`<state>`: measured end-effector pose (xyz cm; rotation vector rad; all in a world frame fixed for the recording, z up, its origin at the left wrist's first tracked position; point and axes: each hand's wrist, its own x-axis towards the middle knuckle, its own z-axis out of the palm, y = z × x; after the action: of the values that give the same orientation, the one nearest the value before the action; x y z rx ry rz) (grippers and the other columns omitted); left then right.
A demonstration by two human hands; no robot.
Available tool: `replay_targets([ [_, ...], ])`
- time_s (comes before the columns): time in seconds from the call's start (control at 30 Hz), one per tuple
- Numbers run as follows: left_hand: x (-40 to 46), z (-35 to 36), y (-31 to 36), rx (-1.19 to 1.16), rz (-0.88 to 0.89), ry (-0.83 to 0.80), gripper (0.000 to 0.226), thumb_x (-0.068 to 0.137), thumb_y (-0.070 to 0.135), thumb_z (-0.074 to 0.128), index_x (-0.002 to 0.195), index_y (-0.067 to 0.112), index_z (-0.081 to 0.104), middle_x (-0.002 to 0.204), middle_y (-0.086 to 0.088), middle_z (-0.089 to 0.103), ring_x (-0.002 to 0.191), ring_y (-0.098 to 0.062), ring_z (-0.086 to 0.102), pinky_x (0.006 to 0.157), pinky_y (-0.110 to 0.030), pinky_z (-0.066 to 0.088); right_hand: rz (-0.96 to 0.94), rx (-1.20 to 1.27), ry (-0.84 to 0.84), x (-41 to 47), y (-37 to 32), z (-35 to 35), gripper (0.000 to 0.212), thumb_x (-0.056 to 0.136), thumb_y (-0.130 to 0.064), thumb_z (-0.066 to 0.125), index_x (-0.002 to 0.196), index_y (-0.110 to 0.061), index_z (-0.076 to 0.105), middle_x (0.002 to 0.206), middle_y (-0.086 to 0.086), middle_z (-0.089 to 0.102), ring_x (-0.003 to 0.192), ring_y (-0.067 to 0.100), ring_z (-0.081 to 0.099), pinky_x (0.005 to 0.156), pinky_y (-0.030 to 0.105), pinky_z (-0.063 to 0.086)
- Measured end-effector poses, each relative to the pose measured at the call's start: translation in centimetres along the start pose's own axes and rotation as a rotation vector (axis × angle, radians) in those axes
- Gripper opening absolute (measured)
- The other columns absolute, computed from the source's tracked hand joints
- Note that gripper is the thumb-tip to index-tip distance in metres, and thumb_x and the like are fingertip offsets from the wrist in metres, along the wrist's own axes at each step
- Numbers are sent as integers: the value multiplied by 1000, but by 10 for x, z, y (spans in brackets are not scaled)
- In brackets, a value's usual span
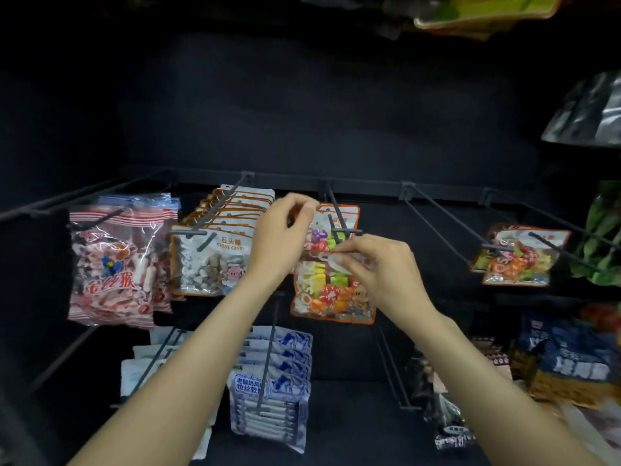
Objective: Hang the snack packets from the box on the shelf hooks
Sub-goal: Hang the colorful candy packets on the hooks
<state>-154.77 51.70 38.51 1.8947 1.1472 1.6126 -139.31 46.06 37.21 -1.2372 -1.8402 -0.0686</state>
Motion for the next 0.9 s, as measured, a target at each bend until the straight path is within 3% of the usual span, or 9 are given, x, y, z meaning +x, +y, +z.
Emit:
replay_targets([
  [0.1,-14,-17,3,15,-65,-347,12,89,42,59,84,33,65,92,11,68,92,-8,63,82,-30,49,138,164,47,-5,-3,-1,6,82,-22,74,82,-23,67,80,-15,66,81,-1,62,72,18,48],
  [0.17,-18,-22,1,110,-10,-421,10,85,42,65,88,33,65,89,11,68,87,-7,64,80,-33,51,206,275,107,-5,-9,-7,17,80,-20,75,75,-24,59,77,-11,65,78,-4,60,66,9,45],
  [0.33,-23,-18,9,2,-73,-279,11,90,36,60,80,32,63,82,10,68,80,-8,65,75,-32,54,302,354,78,3,-18,-12,17,80,-21,75,78,-25,58,78,-6,67,77,-4,61,66,8,44],
  [0.43,-27,-9,5,-67,-189,-247,11,89,41,61,94,33,67,95,8,72,90,-12,68,84,-41,54,346,416,66,5,-15,-9,13,82,-17,73,87,-23,63,87,-9,68,87,-2,62,75,18,49],
  [0.5,-27,-6,2,-101,-231,-209,16,90,37,60,100,27,67,98,4,72,89,-12,68,84,-38,55,331,499,86,5,-12,-8,16,84,-8,69,86,-23,64,89,-11,67,91,-1,62,72,19,50],
  [0.63,-22,1,-10,-108,-266,-167,8,92,34,58,91,29,64,94,4,71,88,-15,68,83,-41,55,435,563,110,10,-3,1,21,87,-4,63,86,-25,64,97,-3,69,93,10,66,76,33,58],
  [0.77,-15,17,-21,113,-221,-36,17,92,40,55,91,25,63,92,6,68,89,-16,64,75,-31,50,275,171,170,1,13,19,34,85,-9,64,110,-32,61,121,-5,56,112,15,55,88,30,48],
  [0.83,-8,23,-24,224,-165,33,16,93,36,54,93,23,63,91,3,67,86,-17,62,69,-29,45,191,20,105,-2,19,26,45,83,-13,68,125,-27,56,138,-2,40,123,17,45,90,24,41],
  [0.9,1,29,-29,334,-125,94,15,94,32,53,96,20,62,92,0,66,83,-18,59,66,-28,39,161,-120,9,1,28,35,53,83,-19,72,131,-25,50,151,-2,19,128,19,38,90,31,46],
])
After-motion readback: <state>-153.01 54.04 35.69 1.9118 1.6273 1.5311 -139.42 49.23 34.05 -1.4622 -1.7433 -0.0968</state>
